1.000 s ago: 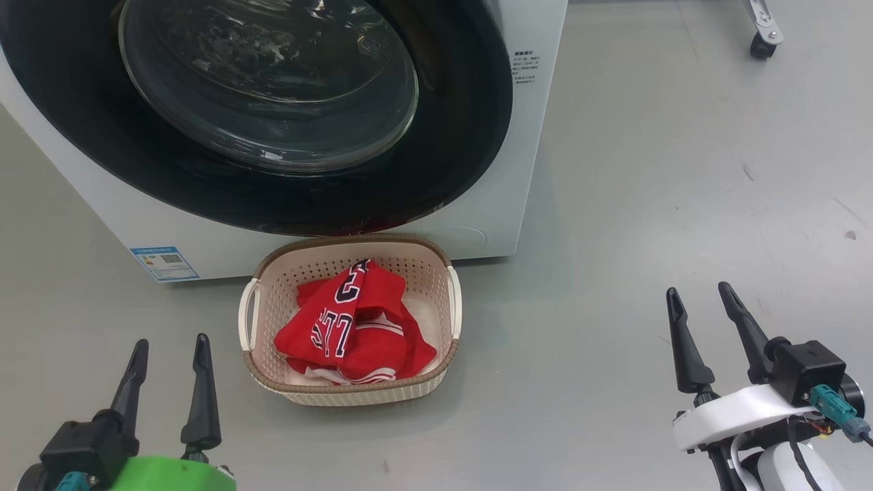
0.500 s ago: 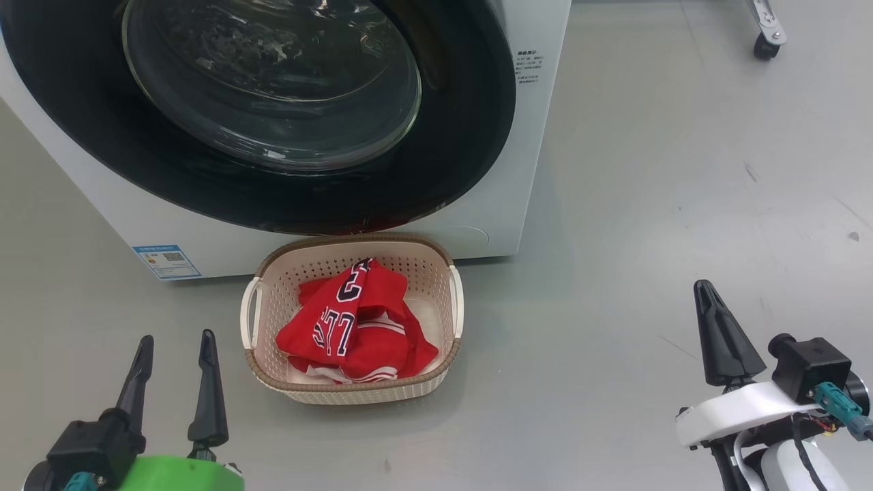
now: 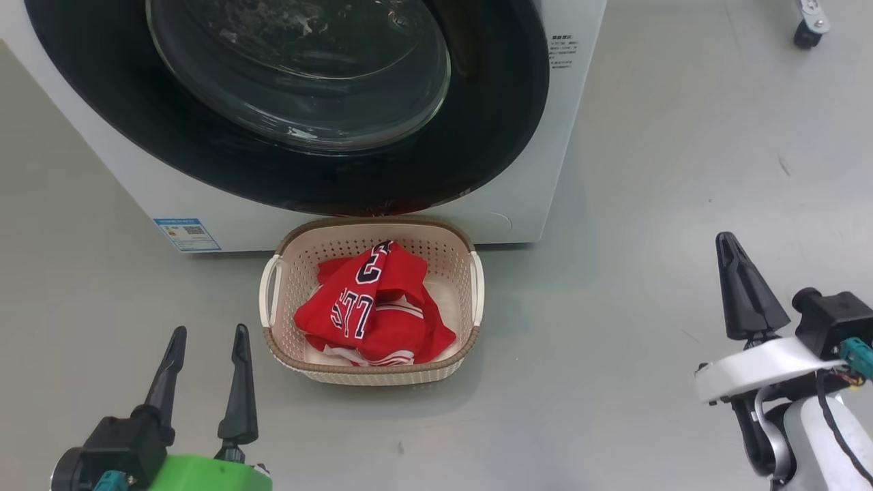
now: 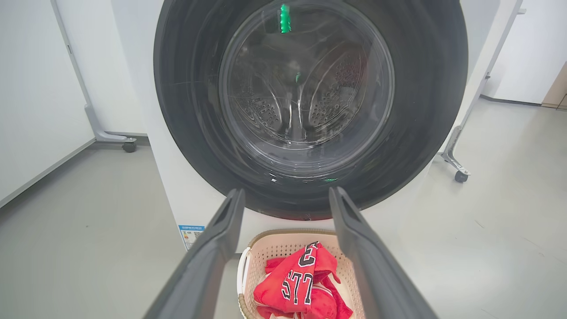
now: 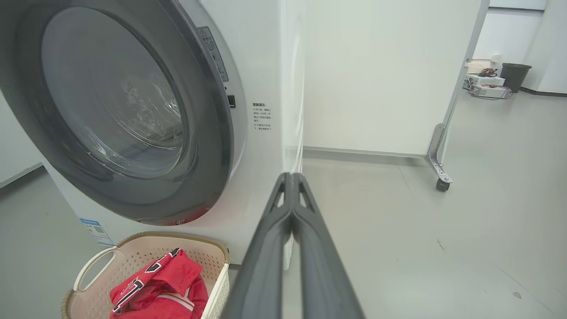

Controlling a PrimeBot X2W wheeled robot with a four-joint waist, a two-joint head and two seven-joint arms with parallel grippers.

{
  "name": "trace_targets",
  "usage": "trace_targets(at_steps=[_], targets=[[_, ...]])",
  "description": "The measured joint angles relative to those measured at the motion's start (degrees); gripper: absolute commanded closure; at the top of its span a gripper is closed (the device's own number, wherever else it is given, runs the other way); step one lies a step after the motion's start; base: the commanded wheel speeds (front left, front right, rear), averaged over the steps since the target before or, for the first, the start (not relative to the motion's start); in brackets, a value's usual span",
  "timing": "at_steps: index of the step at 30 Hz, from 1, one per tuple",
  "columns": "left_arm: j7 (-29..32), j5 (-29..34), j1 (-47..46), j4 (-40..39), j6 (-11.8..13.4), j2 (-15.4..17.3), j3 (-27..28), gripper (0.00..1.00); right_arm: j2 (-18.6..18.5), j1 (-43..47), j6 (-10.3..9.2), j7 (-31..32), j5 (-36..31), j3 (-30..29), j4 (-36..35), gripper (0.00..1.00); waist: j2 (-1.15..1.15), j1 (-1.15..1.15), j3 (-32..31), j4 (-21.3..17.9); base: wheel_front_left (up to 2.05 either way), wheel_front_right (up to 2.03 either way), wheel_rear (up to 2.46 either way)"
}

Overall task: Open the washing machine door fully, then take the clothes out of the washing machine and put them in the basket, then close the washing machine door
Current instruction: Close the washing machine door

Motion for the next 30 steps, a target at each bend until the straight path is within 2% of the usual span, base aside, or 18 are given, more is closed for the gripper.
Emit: trace_targets(at_steps=[16, 30], targets=[[-0.3, 1.46, -2.61, -0.4, 0.0, -1.8, -3.68, 0.0, -2.44, -14.89, 4.05, 5.35, -0.01, 2.44, 5.36, 1.0, 0.0, 0.0, 3.38, 7.98, 0.0, 0.0, 0.0], [-1.79, 1.26, -3.32, -0.51, 0.0, -3.04, -5.44, 0.0, -2.44, -27.24, 5.05, 9.24, -0.49, 4.43, 11.78, 1.0, 0.0, 0.0, 6.24, 13.98, 0.0, 0.0, 0.0]])
